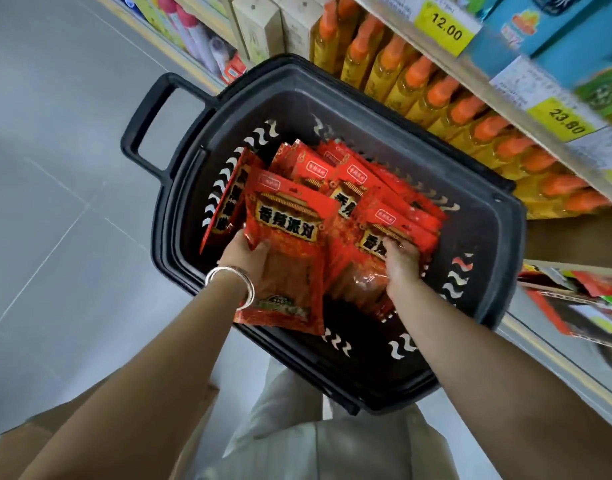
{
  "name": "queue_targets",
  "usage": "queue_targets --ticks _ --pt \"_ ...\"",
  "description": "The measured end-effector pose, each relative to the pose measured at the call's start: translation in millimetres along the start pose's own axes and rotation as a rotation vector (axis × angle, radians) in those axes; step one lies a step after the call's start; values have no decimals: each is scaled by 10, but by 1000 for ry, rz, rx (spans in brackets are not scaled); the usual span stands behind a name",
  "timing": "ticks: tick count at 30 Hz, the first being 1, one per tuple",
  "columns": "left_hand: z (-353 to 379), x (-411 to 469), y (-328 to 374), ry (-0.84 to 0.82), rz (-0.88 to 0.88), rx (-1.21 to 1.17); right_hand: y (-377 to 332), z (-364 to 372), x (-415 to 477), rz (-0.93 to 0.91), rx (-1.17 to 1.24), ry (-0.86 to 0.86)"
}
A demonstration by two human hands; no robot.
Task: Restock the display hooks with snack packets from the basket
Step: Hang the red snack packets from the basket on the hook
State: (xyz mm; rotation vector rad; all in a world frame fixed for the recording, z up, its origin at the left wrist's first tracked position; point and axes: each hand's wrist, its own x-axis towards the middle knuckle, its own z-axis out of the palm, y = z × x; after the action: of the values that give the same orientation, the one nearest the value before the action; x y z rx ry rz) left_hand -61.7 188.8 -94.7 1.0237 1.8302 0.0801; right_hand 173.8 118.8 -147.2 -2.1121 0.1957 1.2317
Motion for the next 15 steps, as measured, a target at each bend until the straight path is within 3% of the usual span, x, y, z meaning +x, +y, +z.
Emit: queue_targets --ticks 5,10,15 --pt "101 13 19 -66 -87 -127 117 -55 164 60 -417 112" --pt "114 15 -13 -73 -111 -192 316 -99 254 179 -101 65" --pt "116 -16 29 -62 -106 -224 408 -227 167 44 -181 285"
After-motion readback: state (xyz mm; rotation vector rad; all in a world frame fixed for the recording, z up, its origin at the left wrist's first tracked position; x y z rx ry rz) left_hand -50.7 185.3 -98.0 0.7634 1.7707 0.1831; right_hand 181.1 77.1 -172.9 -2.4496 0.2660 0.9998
